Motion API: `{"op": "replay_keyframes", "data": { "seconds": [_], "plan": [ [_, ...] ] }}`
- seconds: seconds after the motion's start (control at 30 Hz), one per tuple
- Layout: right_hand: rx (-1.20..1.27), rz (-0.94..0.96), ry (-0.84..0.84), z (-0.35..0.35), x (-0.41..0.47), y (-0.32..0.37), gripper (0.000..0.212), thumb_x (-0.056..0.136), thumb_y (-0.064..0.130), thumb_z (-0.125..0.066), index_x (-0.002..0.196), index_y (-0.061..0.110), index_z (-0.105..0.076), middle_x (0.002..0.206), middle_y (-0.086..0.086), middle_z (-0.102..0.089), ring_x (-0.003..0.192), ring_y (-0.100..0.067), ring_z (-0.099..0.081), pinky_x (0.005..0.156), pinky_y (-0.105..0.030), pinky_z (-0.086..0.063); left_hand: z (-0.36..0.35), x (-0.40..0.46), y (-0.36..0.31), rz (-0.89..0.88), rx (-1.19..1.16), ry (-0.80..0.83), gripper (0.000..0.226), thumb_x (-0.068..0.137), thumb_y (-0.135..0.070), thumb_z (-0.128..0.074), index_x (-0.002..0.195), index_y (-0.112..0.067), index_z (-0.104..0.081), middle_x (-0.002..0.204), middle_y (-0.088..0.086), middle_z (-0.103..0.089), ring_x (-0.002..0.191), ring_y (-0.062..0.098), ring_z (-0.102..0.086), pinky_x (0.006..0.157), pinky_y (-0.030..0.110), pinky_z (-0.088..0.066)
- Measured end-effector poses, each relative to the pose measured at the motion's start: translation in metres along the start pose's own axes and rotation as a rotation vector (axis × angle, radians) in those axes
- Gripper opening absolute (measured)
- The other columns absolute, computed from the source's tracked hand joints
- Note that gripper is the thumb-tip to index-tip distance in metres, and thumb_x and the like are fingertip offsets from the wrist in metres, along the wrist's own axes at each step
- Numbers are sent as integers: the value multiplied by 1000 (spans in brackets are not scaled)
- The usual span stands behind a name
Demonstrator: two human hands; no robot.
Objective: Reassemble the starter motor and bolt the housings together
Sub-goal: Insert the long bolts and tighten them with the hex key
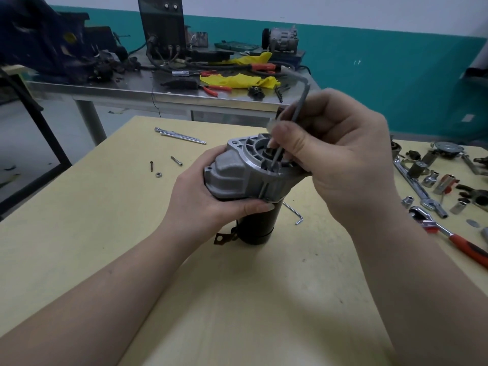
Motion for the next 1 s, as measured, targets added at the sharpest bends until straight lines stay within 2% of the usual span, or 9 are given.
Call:
{"op": "replay_keyframes", "data": {
  "seconds": [0.1, 0.23, 0.37, 0.53, 0.67, 0.77, 0.83, 0.93, 1.0],
  "plan": [
    [-47, 30, -75, -1, 1, 0, 25, 84, 19, -87, 93, 12, -65, 87, -13, -72, 79, -31, -72, 69, -44, -63, -1, 0, -2, 1, 1, -5, 84, 57, -39, -107, 131, -41, -67, 122, -14, -78, 113, 9, -75, 89, 17, -59],
    [-23, 43, -4, -4, 0, 0, 17, 101, 12, -68, 115, 19, -65, 88, -9, -76, 68, -21, -68, 64, -29, -55, 0, 1, -3, -6, 20, -9, 83, 57, -40, -107, 130, -44, -67, 122, -16, -77, 113, 7, -74, 87, 15, -59],
    [-25, 47, 70, -2, -1, -1, 17, 108, 3, -53, 119, 9, -65, 86, -15, -73, 64, -28, -61, 61, -23, -50, 0, 0, 0, -7, 23, -6, 86, 57, -41, -107, 133, -37, -68, 122, -14, -77, 113, 9, -74, 87, 16, -60],
    [32, -13, 26, -2, 0, 2, 8, 96, 10, -72, 101, 14, -68, 87, -13, -77, 73, -17, -74, 62, -21, -55, -1, 0, 0, -7, 15, -1, 88, 57, -43, -107, 135, -36, -67, 124, -14, -77, 115, 8, -74, 89, 16, -59],
    [16, 18, -43, -1, -1, 2, 21, 90, 15, -81, 104, 14, -65, 89, -14, -77, 77, -18, -77, 62, -27, -60, -1, 0, -2, -5, 11, -3, 87, 57, -41, -107, 135, -37, -68, 124, -13, -77, 115, 9, -74, 89, 16, -59],
    [-50, 93, -49, -2, -1, 0, 57, 91, 17, -80, 137, 26, -49, 85, -9, -76, 85, -27, -78, 71, -51, -64, -1, 1, -2, -3, 9, 0, 86, 57, -42, -107, 133, -39, -67, 123, -14, -77, 115, 8, -74, 89, 17, -59],
    [-127, 166, -50, -3, -1, 0, 77, 93, 14, -79, 152, 30, -32, 82, -5, -73, 81, -30, -76, 69, -52, -62, -2, 1, -4, -6, 11, 3, 83, 57, -43, -106, 129, -47, -66, 123, -17, -77, 114, 6, -74, 89, 16, -59],
    [-114, 214, 6, -6, -1, 3, 62, 100, 10, -72, 154, 20, -43, 84, -5, -73, 79, -28, -73, 69, -45, -61, -3, 1, -6, -12, 13, 5, 82, 57, -42, -106, 129, -47, -66, 123, -18, -77, 114, 5, -73, 88, 14, -59],
    [-64, 201, 24, -4, -1, 5, 46, 104, 10, -64, 148, 14, -50, 86, -9, -75, 78, -22, -74, 65, -32, -58, -2, 2, -5, -2, 3, 27, 86, 57, -41, -107, 132, -44, -66, 124, -16, -77, 115, 6, -73, 89, 15, -59]
  ]
}}
Point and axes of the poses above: each hand's wrist, its own x-axis towards the middle knuckle, its own z-axis out of the back of the hand, y = z × x, the point moved 5 cm from there along x, towards the middle knuckle
